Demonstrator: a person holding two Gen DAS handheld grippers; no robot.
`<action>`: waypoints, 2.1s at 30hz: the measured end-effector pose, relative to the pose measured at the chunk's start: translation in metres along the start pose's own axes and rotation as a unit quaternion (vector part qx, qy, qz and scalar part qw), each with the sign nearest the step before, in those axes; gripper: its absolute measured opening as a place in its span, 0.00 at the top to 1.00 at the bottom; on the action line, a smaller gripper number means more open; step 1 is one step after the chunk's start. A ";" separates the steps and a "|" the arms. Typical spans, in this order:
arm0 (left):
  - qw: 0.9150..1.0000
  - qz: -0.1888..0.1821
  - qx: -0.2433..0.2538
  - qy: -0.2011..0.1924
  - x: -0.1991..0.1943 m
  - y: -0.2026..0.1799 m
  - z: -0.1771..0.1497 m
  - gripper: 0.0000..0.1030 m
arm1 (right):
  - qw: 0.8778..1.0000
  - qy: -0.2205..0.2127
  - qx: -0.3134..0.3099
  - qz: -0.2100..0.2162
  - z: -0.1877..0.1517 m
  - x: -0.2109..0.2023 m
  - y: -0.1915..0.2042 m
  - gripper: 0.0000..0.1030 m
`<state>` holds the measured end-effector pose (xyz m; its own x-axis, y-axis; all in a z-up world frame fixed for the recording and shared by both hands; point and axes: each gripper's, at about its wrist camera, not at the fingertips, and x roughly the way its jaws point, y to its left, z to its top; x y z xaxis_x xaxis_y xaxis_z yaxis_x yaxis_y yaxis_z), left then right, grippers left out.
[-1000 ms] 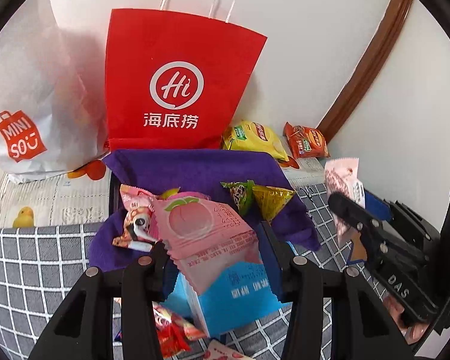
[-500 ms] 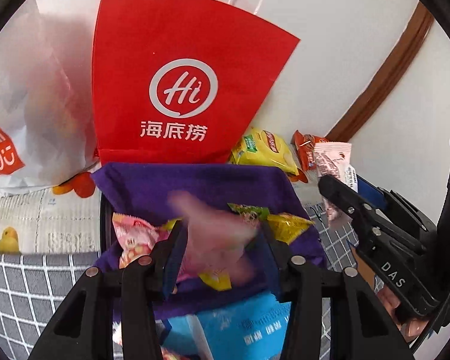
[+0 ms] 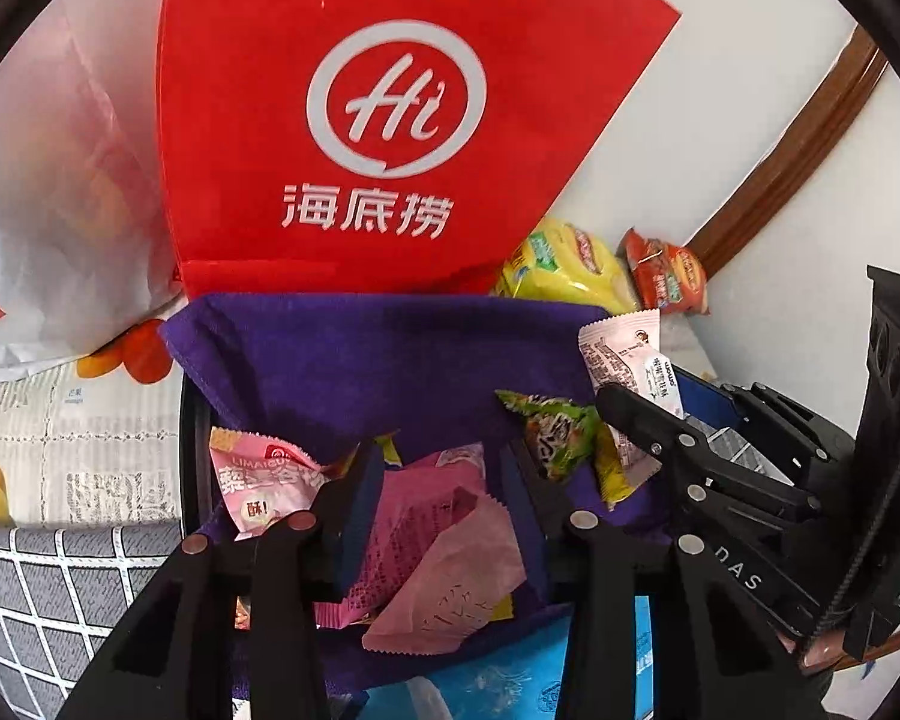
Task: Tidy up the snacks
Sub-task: 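Lift both held packets and carry them over the purple towel, then release the wafer packet on the towel with the right tool while the left drops the peach pack, then move both open tools back toward the snack pile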
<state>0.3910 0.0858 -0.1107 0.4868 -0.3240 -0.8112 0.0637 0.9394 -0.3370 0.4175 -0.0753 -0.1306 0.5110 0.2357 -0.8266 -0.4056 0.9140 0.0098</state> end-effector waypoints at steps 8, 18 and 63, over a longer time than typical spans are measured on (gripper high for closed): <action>1.000 0.012 0.005 0.013 0.011 -0.002 -0.003 0.63 | 0.999 0.033 -0.009 0.002 -0.006 0.012 -0.002 0.63; 1.000 0.012 0.006 0.017 0.017 -0.003 -0.004 0.63 | 0.999 0.042 -0.019 -0.003 -0.007 0.015 -0.003 0.62; 0.998 0.054 0.010 -0.042 -0.116 0.010 -0.079 0.38 | 1.000 -0.004 0.014 0.024 -0.107 -0.109 0.043 0.34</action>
<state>0.2661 0.1234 -0.0580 0.5628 -0.2118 -0.7990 0.0235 0.9703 -0.2407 0.2633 -0.0968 -0.1003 0.4969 0.2824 -0.8205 -0.4092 0.9101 0.0654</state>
